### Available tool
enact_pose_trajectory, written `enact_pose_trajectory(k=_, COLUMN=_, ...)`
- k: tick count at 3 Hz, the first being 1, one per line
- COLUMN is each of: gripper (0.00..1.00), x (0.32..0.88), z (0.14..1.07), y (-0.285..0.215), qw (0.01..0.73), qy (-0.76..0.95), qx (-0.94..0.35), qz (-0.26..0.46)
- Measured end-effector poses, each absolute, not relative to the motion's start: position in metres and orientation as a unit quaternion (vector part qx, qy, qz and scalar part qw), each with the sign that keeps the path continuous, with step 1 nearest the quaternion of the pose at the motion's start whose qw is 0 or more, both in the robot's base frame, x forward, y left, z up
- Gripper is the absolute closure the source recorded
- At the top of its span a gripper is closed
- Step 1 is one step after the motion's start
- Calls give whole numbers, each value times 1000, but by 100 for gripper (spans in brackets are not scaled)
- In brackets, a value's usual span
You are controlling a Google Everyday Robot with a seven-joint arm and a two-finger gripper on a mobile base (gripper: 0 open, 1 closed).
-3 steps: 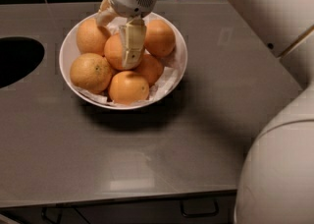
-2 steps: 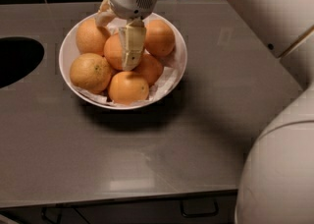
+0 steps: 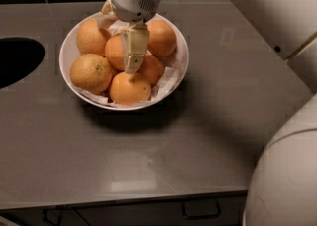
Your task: Pick orange from white bowl
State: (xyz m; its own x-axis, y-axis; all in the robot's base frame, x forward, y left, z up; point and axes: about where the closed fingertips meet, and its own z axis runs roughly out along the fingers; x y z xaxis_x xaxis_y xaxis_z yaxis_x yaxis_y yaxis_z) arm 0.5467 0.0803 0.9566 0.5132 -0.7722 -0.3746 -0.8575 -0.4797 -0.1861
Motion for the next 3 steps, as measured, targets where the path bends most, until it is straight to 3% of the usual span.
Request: enact_pose_trajectory(k=3, gripper=20, x=550, z=957, y=73, qw=174, qy=475, qx=-855, qz=116)
